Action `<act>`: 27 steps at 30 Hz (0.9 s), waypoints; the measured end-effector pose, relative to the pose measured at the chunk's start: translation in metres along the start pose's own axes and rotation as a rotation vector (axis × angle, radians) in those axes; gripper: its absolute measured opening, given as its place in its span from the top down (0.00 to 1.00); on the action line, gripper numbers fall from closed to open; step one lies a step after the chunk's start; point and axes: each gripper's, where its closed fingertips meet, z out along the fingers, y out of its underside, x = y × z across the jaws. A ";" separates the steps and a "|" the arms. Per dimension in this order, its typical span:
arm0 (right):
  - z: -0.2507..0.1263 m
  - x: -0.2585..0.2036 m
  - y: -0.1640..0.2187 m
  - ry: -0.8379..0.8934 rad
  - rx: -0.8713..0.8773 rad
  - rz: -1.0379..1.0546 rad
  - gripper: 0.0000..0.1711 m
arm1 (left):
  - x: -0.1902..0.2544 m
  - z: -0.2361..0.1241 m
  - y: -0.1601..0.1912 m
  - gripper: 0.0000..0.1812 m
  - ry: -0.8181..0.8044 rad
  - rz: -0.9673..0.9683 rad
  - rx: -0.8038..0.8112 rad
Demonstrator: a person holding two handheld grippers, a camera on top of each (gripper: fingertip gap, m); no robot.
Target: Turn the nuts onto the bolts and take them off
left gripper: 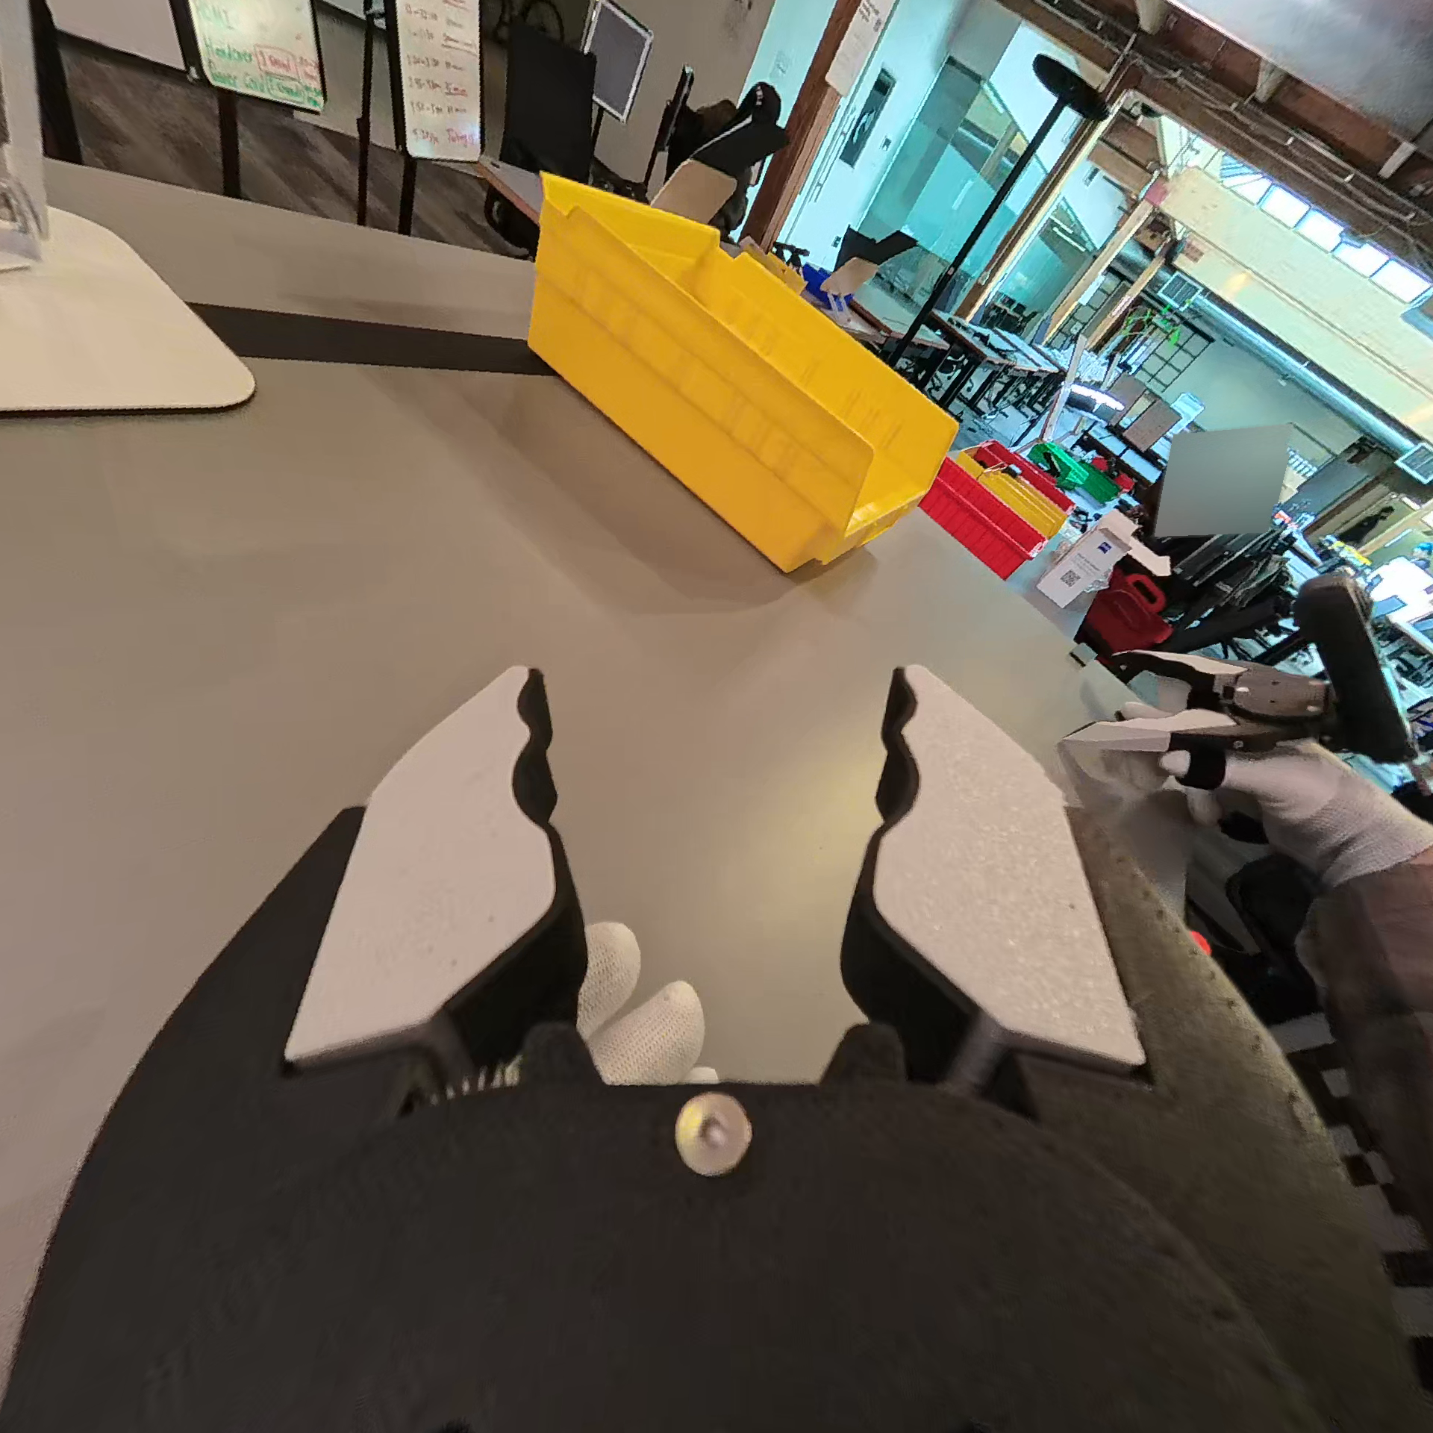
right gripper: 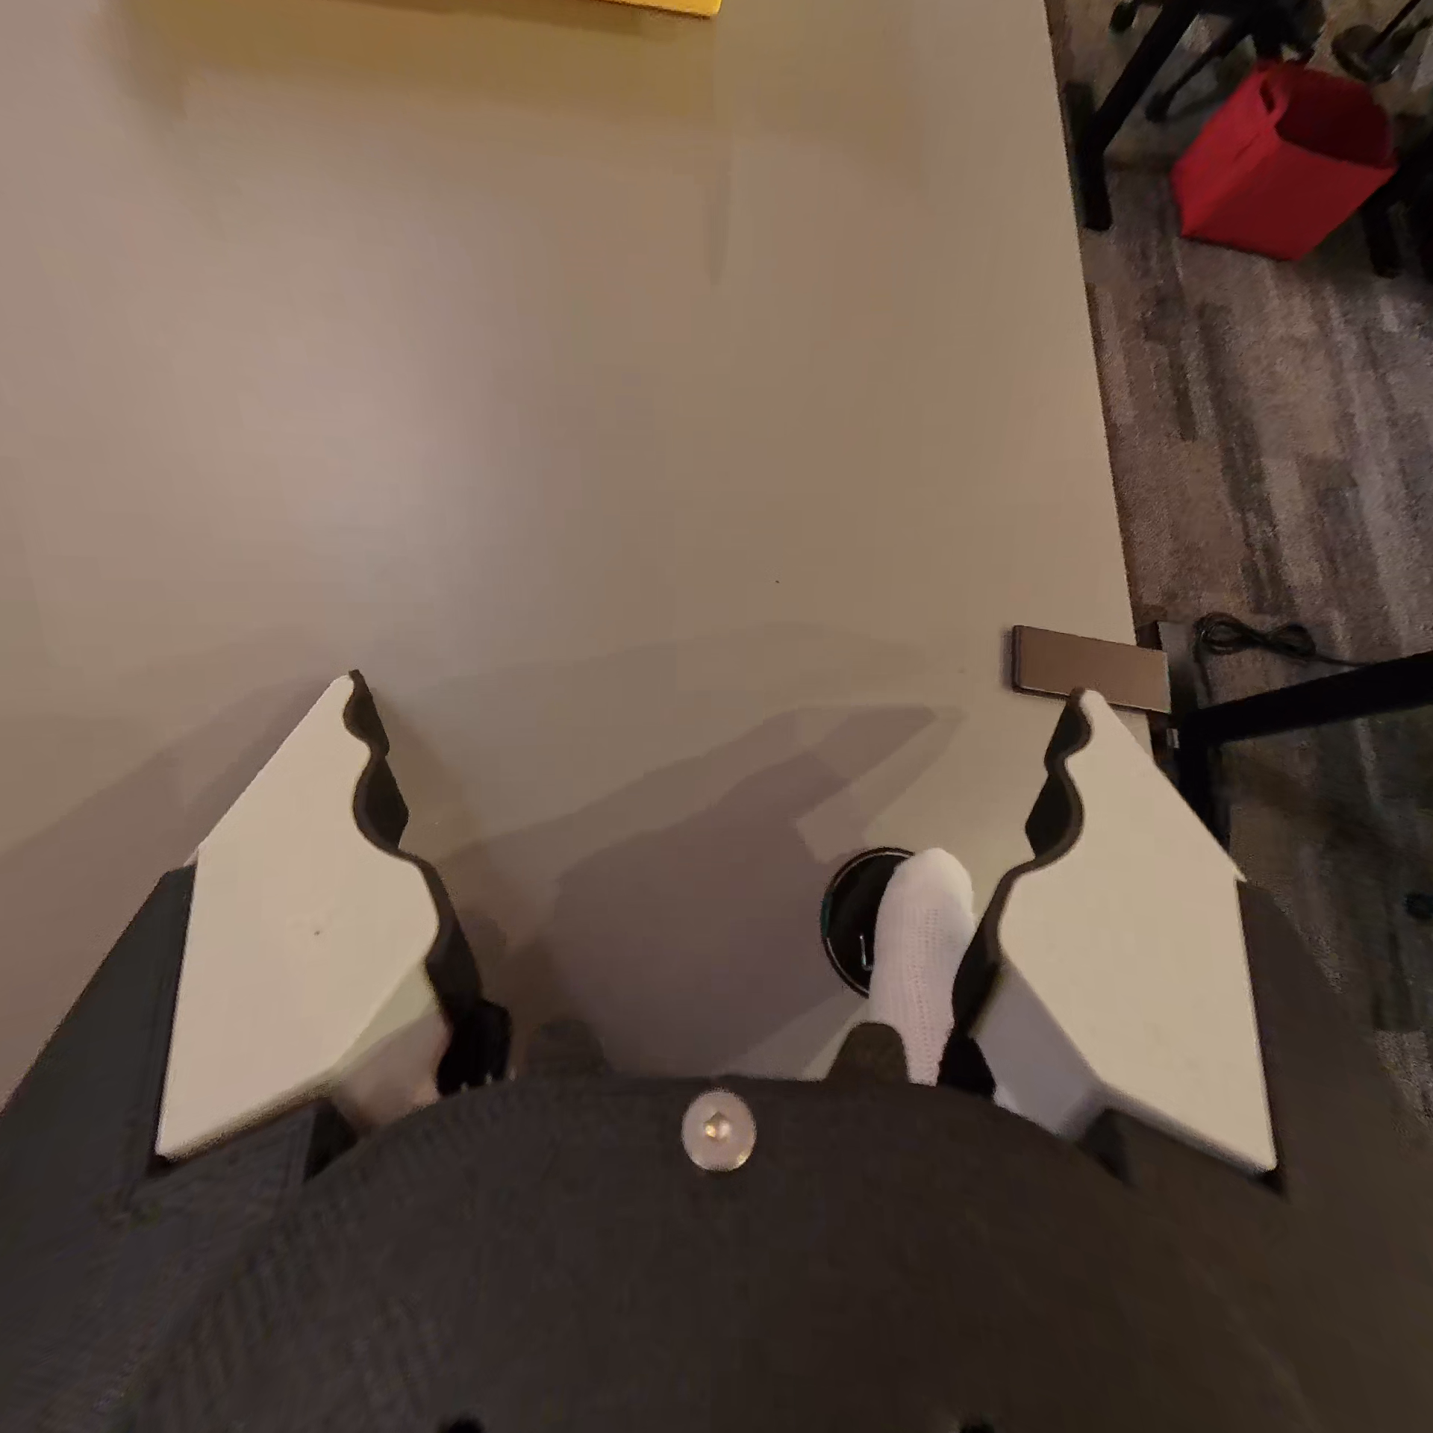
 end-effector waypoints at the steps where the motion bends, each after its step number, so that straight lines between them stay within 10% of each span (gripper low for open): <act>1: 0.000 -0.001 0.001 -0.007 -0.013 0.008 0.06 | -0.002 -0.001 0.000 0.55 -0.006 0.006 0.001; 15: 0.005 -0.007 0.007 -0.057 -0.067 0.024 0.06 | -0.013 -0.047 0.026 0.54 -0.113 0.191 -0.013; 22: 0.009 -0.008 0.012 -0.069 -0.098 0.038 0.06 | -0.027 -0.138 0.012 0.70 -0.348 0.335 0.126; 27: 0.013 -0.007 0.014 -0.060 -0.119 0.056 0.06 | -0.058 -0.215 0.016 0.65 -0.632 0.518 0.078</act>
